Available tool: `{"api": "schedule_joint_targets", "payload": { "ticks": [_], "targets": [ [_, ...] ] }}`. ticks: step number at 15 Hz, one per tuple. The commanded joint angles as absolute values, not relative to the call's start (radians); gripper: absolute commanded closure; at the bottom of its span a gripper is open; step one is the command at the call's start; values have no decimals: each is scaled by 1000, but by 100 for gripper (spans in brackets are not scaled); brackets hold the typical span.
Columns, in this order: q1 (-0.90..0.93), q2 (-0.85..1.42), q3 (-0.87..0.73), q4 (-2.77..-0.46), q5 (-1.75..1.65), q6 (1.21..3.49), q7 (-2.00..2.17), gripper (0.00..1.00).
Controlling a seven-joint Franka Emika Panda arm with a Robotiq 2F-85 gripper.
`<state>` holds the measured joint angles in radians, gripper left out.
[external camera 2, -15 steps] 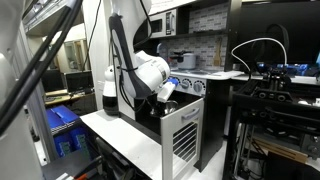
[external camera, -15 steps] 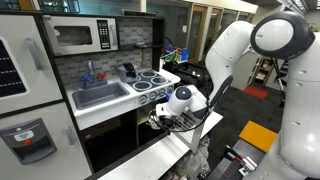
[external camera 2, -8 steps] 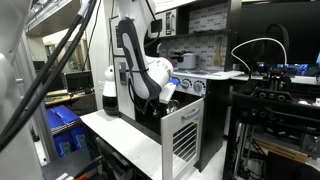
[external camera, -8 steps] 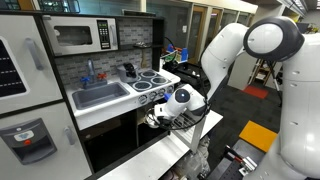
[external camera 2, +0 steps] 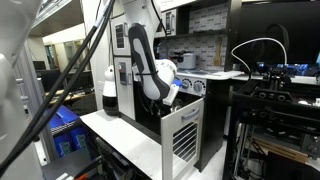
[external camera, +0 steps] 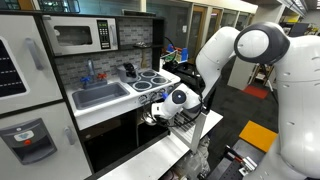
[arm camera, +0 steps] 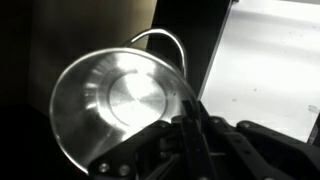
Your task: Move the pot from the stove and put it in the stove cabinet
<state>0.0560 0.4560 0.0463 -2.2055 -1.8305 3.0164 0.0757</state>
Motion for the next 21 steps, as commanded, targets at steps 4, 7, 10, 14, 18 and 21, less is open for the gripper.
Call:
{"api": "schedule_joint_targets", "payload": {
  "ticks": [4,7,10,14,18,21],
  "targets": [
    [48,494,59,-2124,-1935,2992,207,99],
    [48,499,61,-2111,-1967,2987,253,99],
    [50,498,64,-2107,-1996,2983,290,99],
    [49,499,68,-2102,-2029,2973,336,99],
    [48,507,68,-2094,-2043,2948,377,99],
    [50,518,67,-2091,-2058,2928,397,99]
  ]
}}
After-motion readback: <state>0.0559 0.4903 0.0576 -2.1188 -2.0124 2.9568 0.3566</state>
